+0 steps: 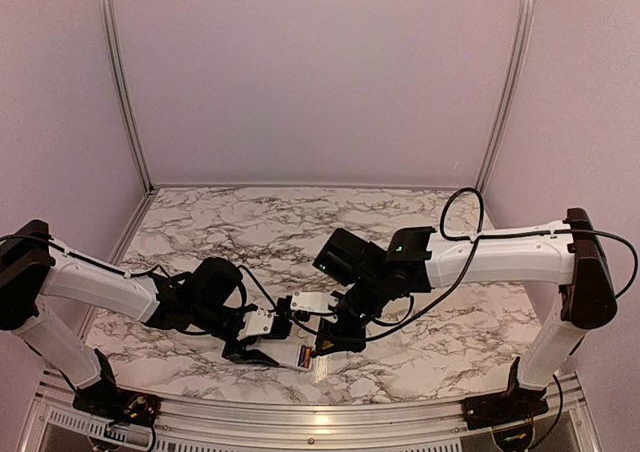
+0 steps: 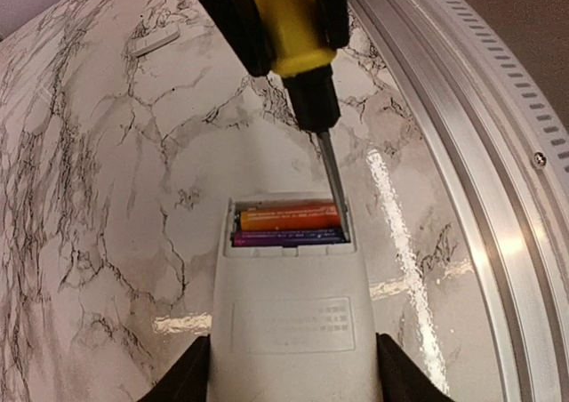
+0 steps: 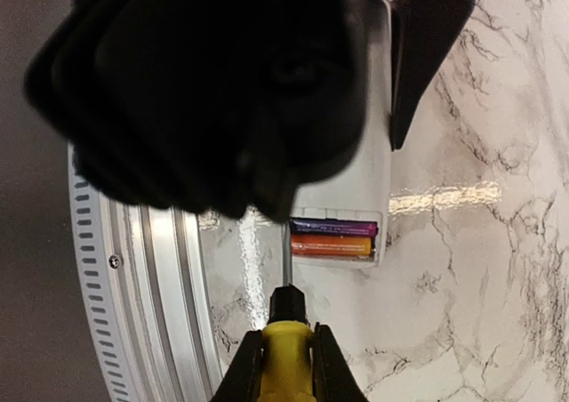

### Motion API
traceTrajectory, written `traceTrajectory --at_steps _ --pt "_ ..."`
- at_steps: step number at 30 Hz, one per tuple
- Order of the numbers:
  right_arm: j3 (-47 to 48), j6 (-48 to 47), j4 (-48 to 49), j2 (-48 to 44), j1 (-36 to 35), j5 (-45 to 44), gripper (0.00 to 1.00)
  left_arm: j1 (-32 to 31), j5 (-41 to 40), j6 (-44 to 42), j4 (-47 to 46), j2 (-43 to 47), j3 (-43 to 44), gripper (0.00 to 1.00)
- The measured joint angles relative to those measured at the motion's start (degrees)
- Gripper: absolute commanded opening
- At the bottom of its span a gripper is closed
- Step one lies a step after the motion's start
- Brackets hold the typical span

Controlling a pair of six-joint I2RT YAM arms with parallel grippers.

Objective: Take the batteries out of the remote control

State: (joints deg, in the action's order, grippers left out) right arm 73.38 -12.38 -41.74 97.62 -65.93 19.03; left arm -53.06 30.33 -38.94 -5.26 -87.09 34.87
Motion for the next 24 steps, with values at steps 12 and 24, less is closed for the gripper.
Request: traceTrajectory --at_steps 12,24 --pt "1.77 0.79 -1.95 0.02 1.57 -0.09 0.00 -0.15 -2.89 -4.17 -0.07 1.07 0.79 0.00" --pt "2.69 5.42 -2.23 -0.02 -0.42 -8.00 0.00 -0.11 -5.75 2.40 -0.79 1.22 1.01 0.00"
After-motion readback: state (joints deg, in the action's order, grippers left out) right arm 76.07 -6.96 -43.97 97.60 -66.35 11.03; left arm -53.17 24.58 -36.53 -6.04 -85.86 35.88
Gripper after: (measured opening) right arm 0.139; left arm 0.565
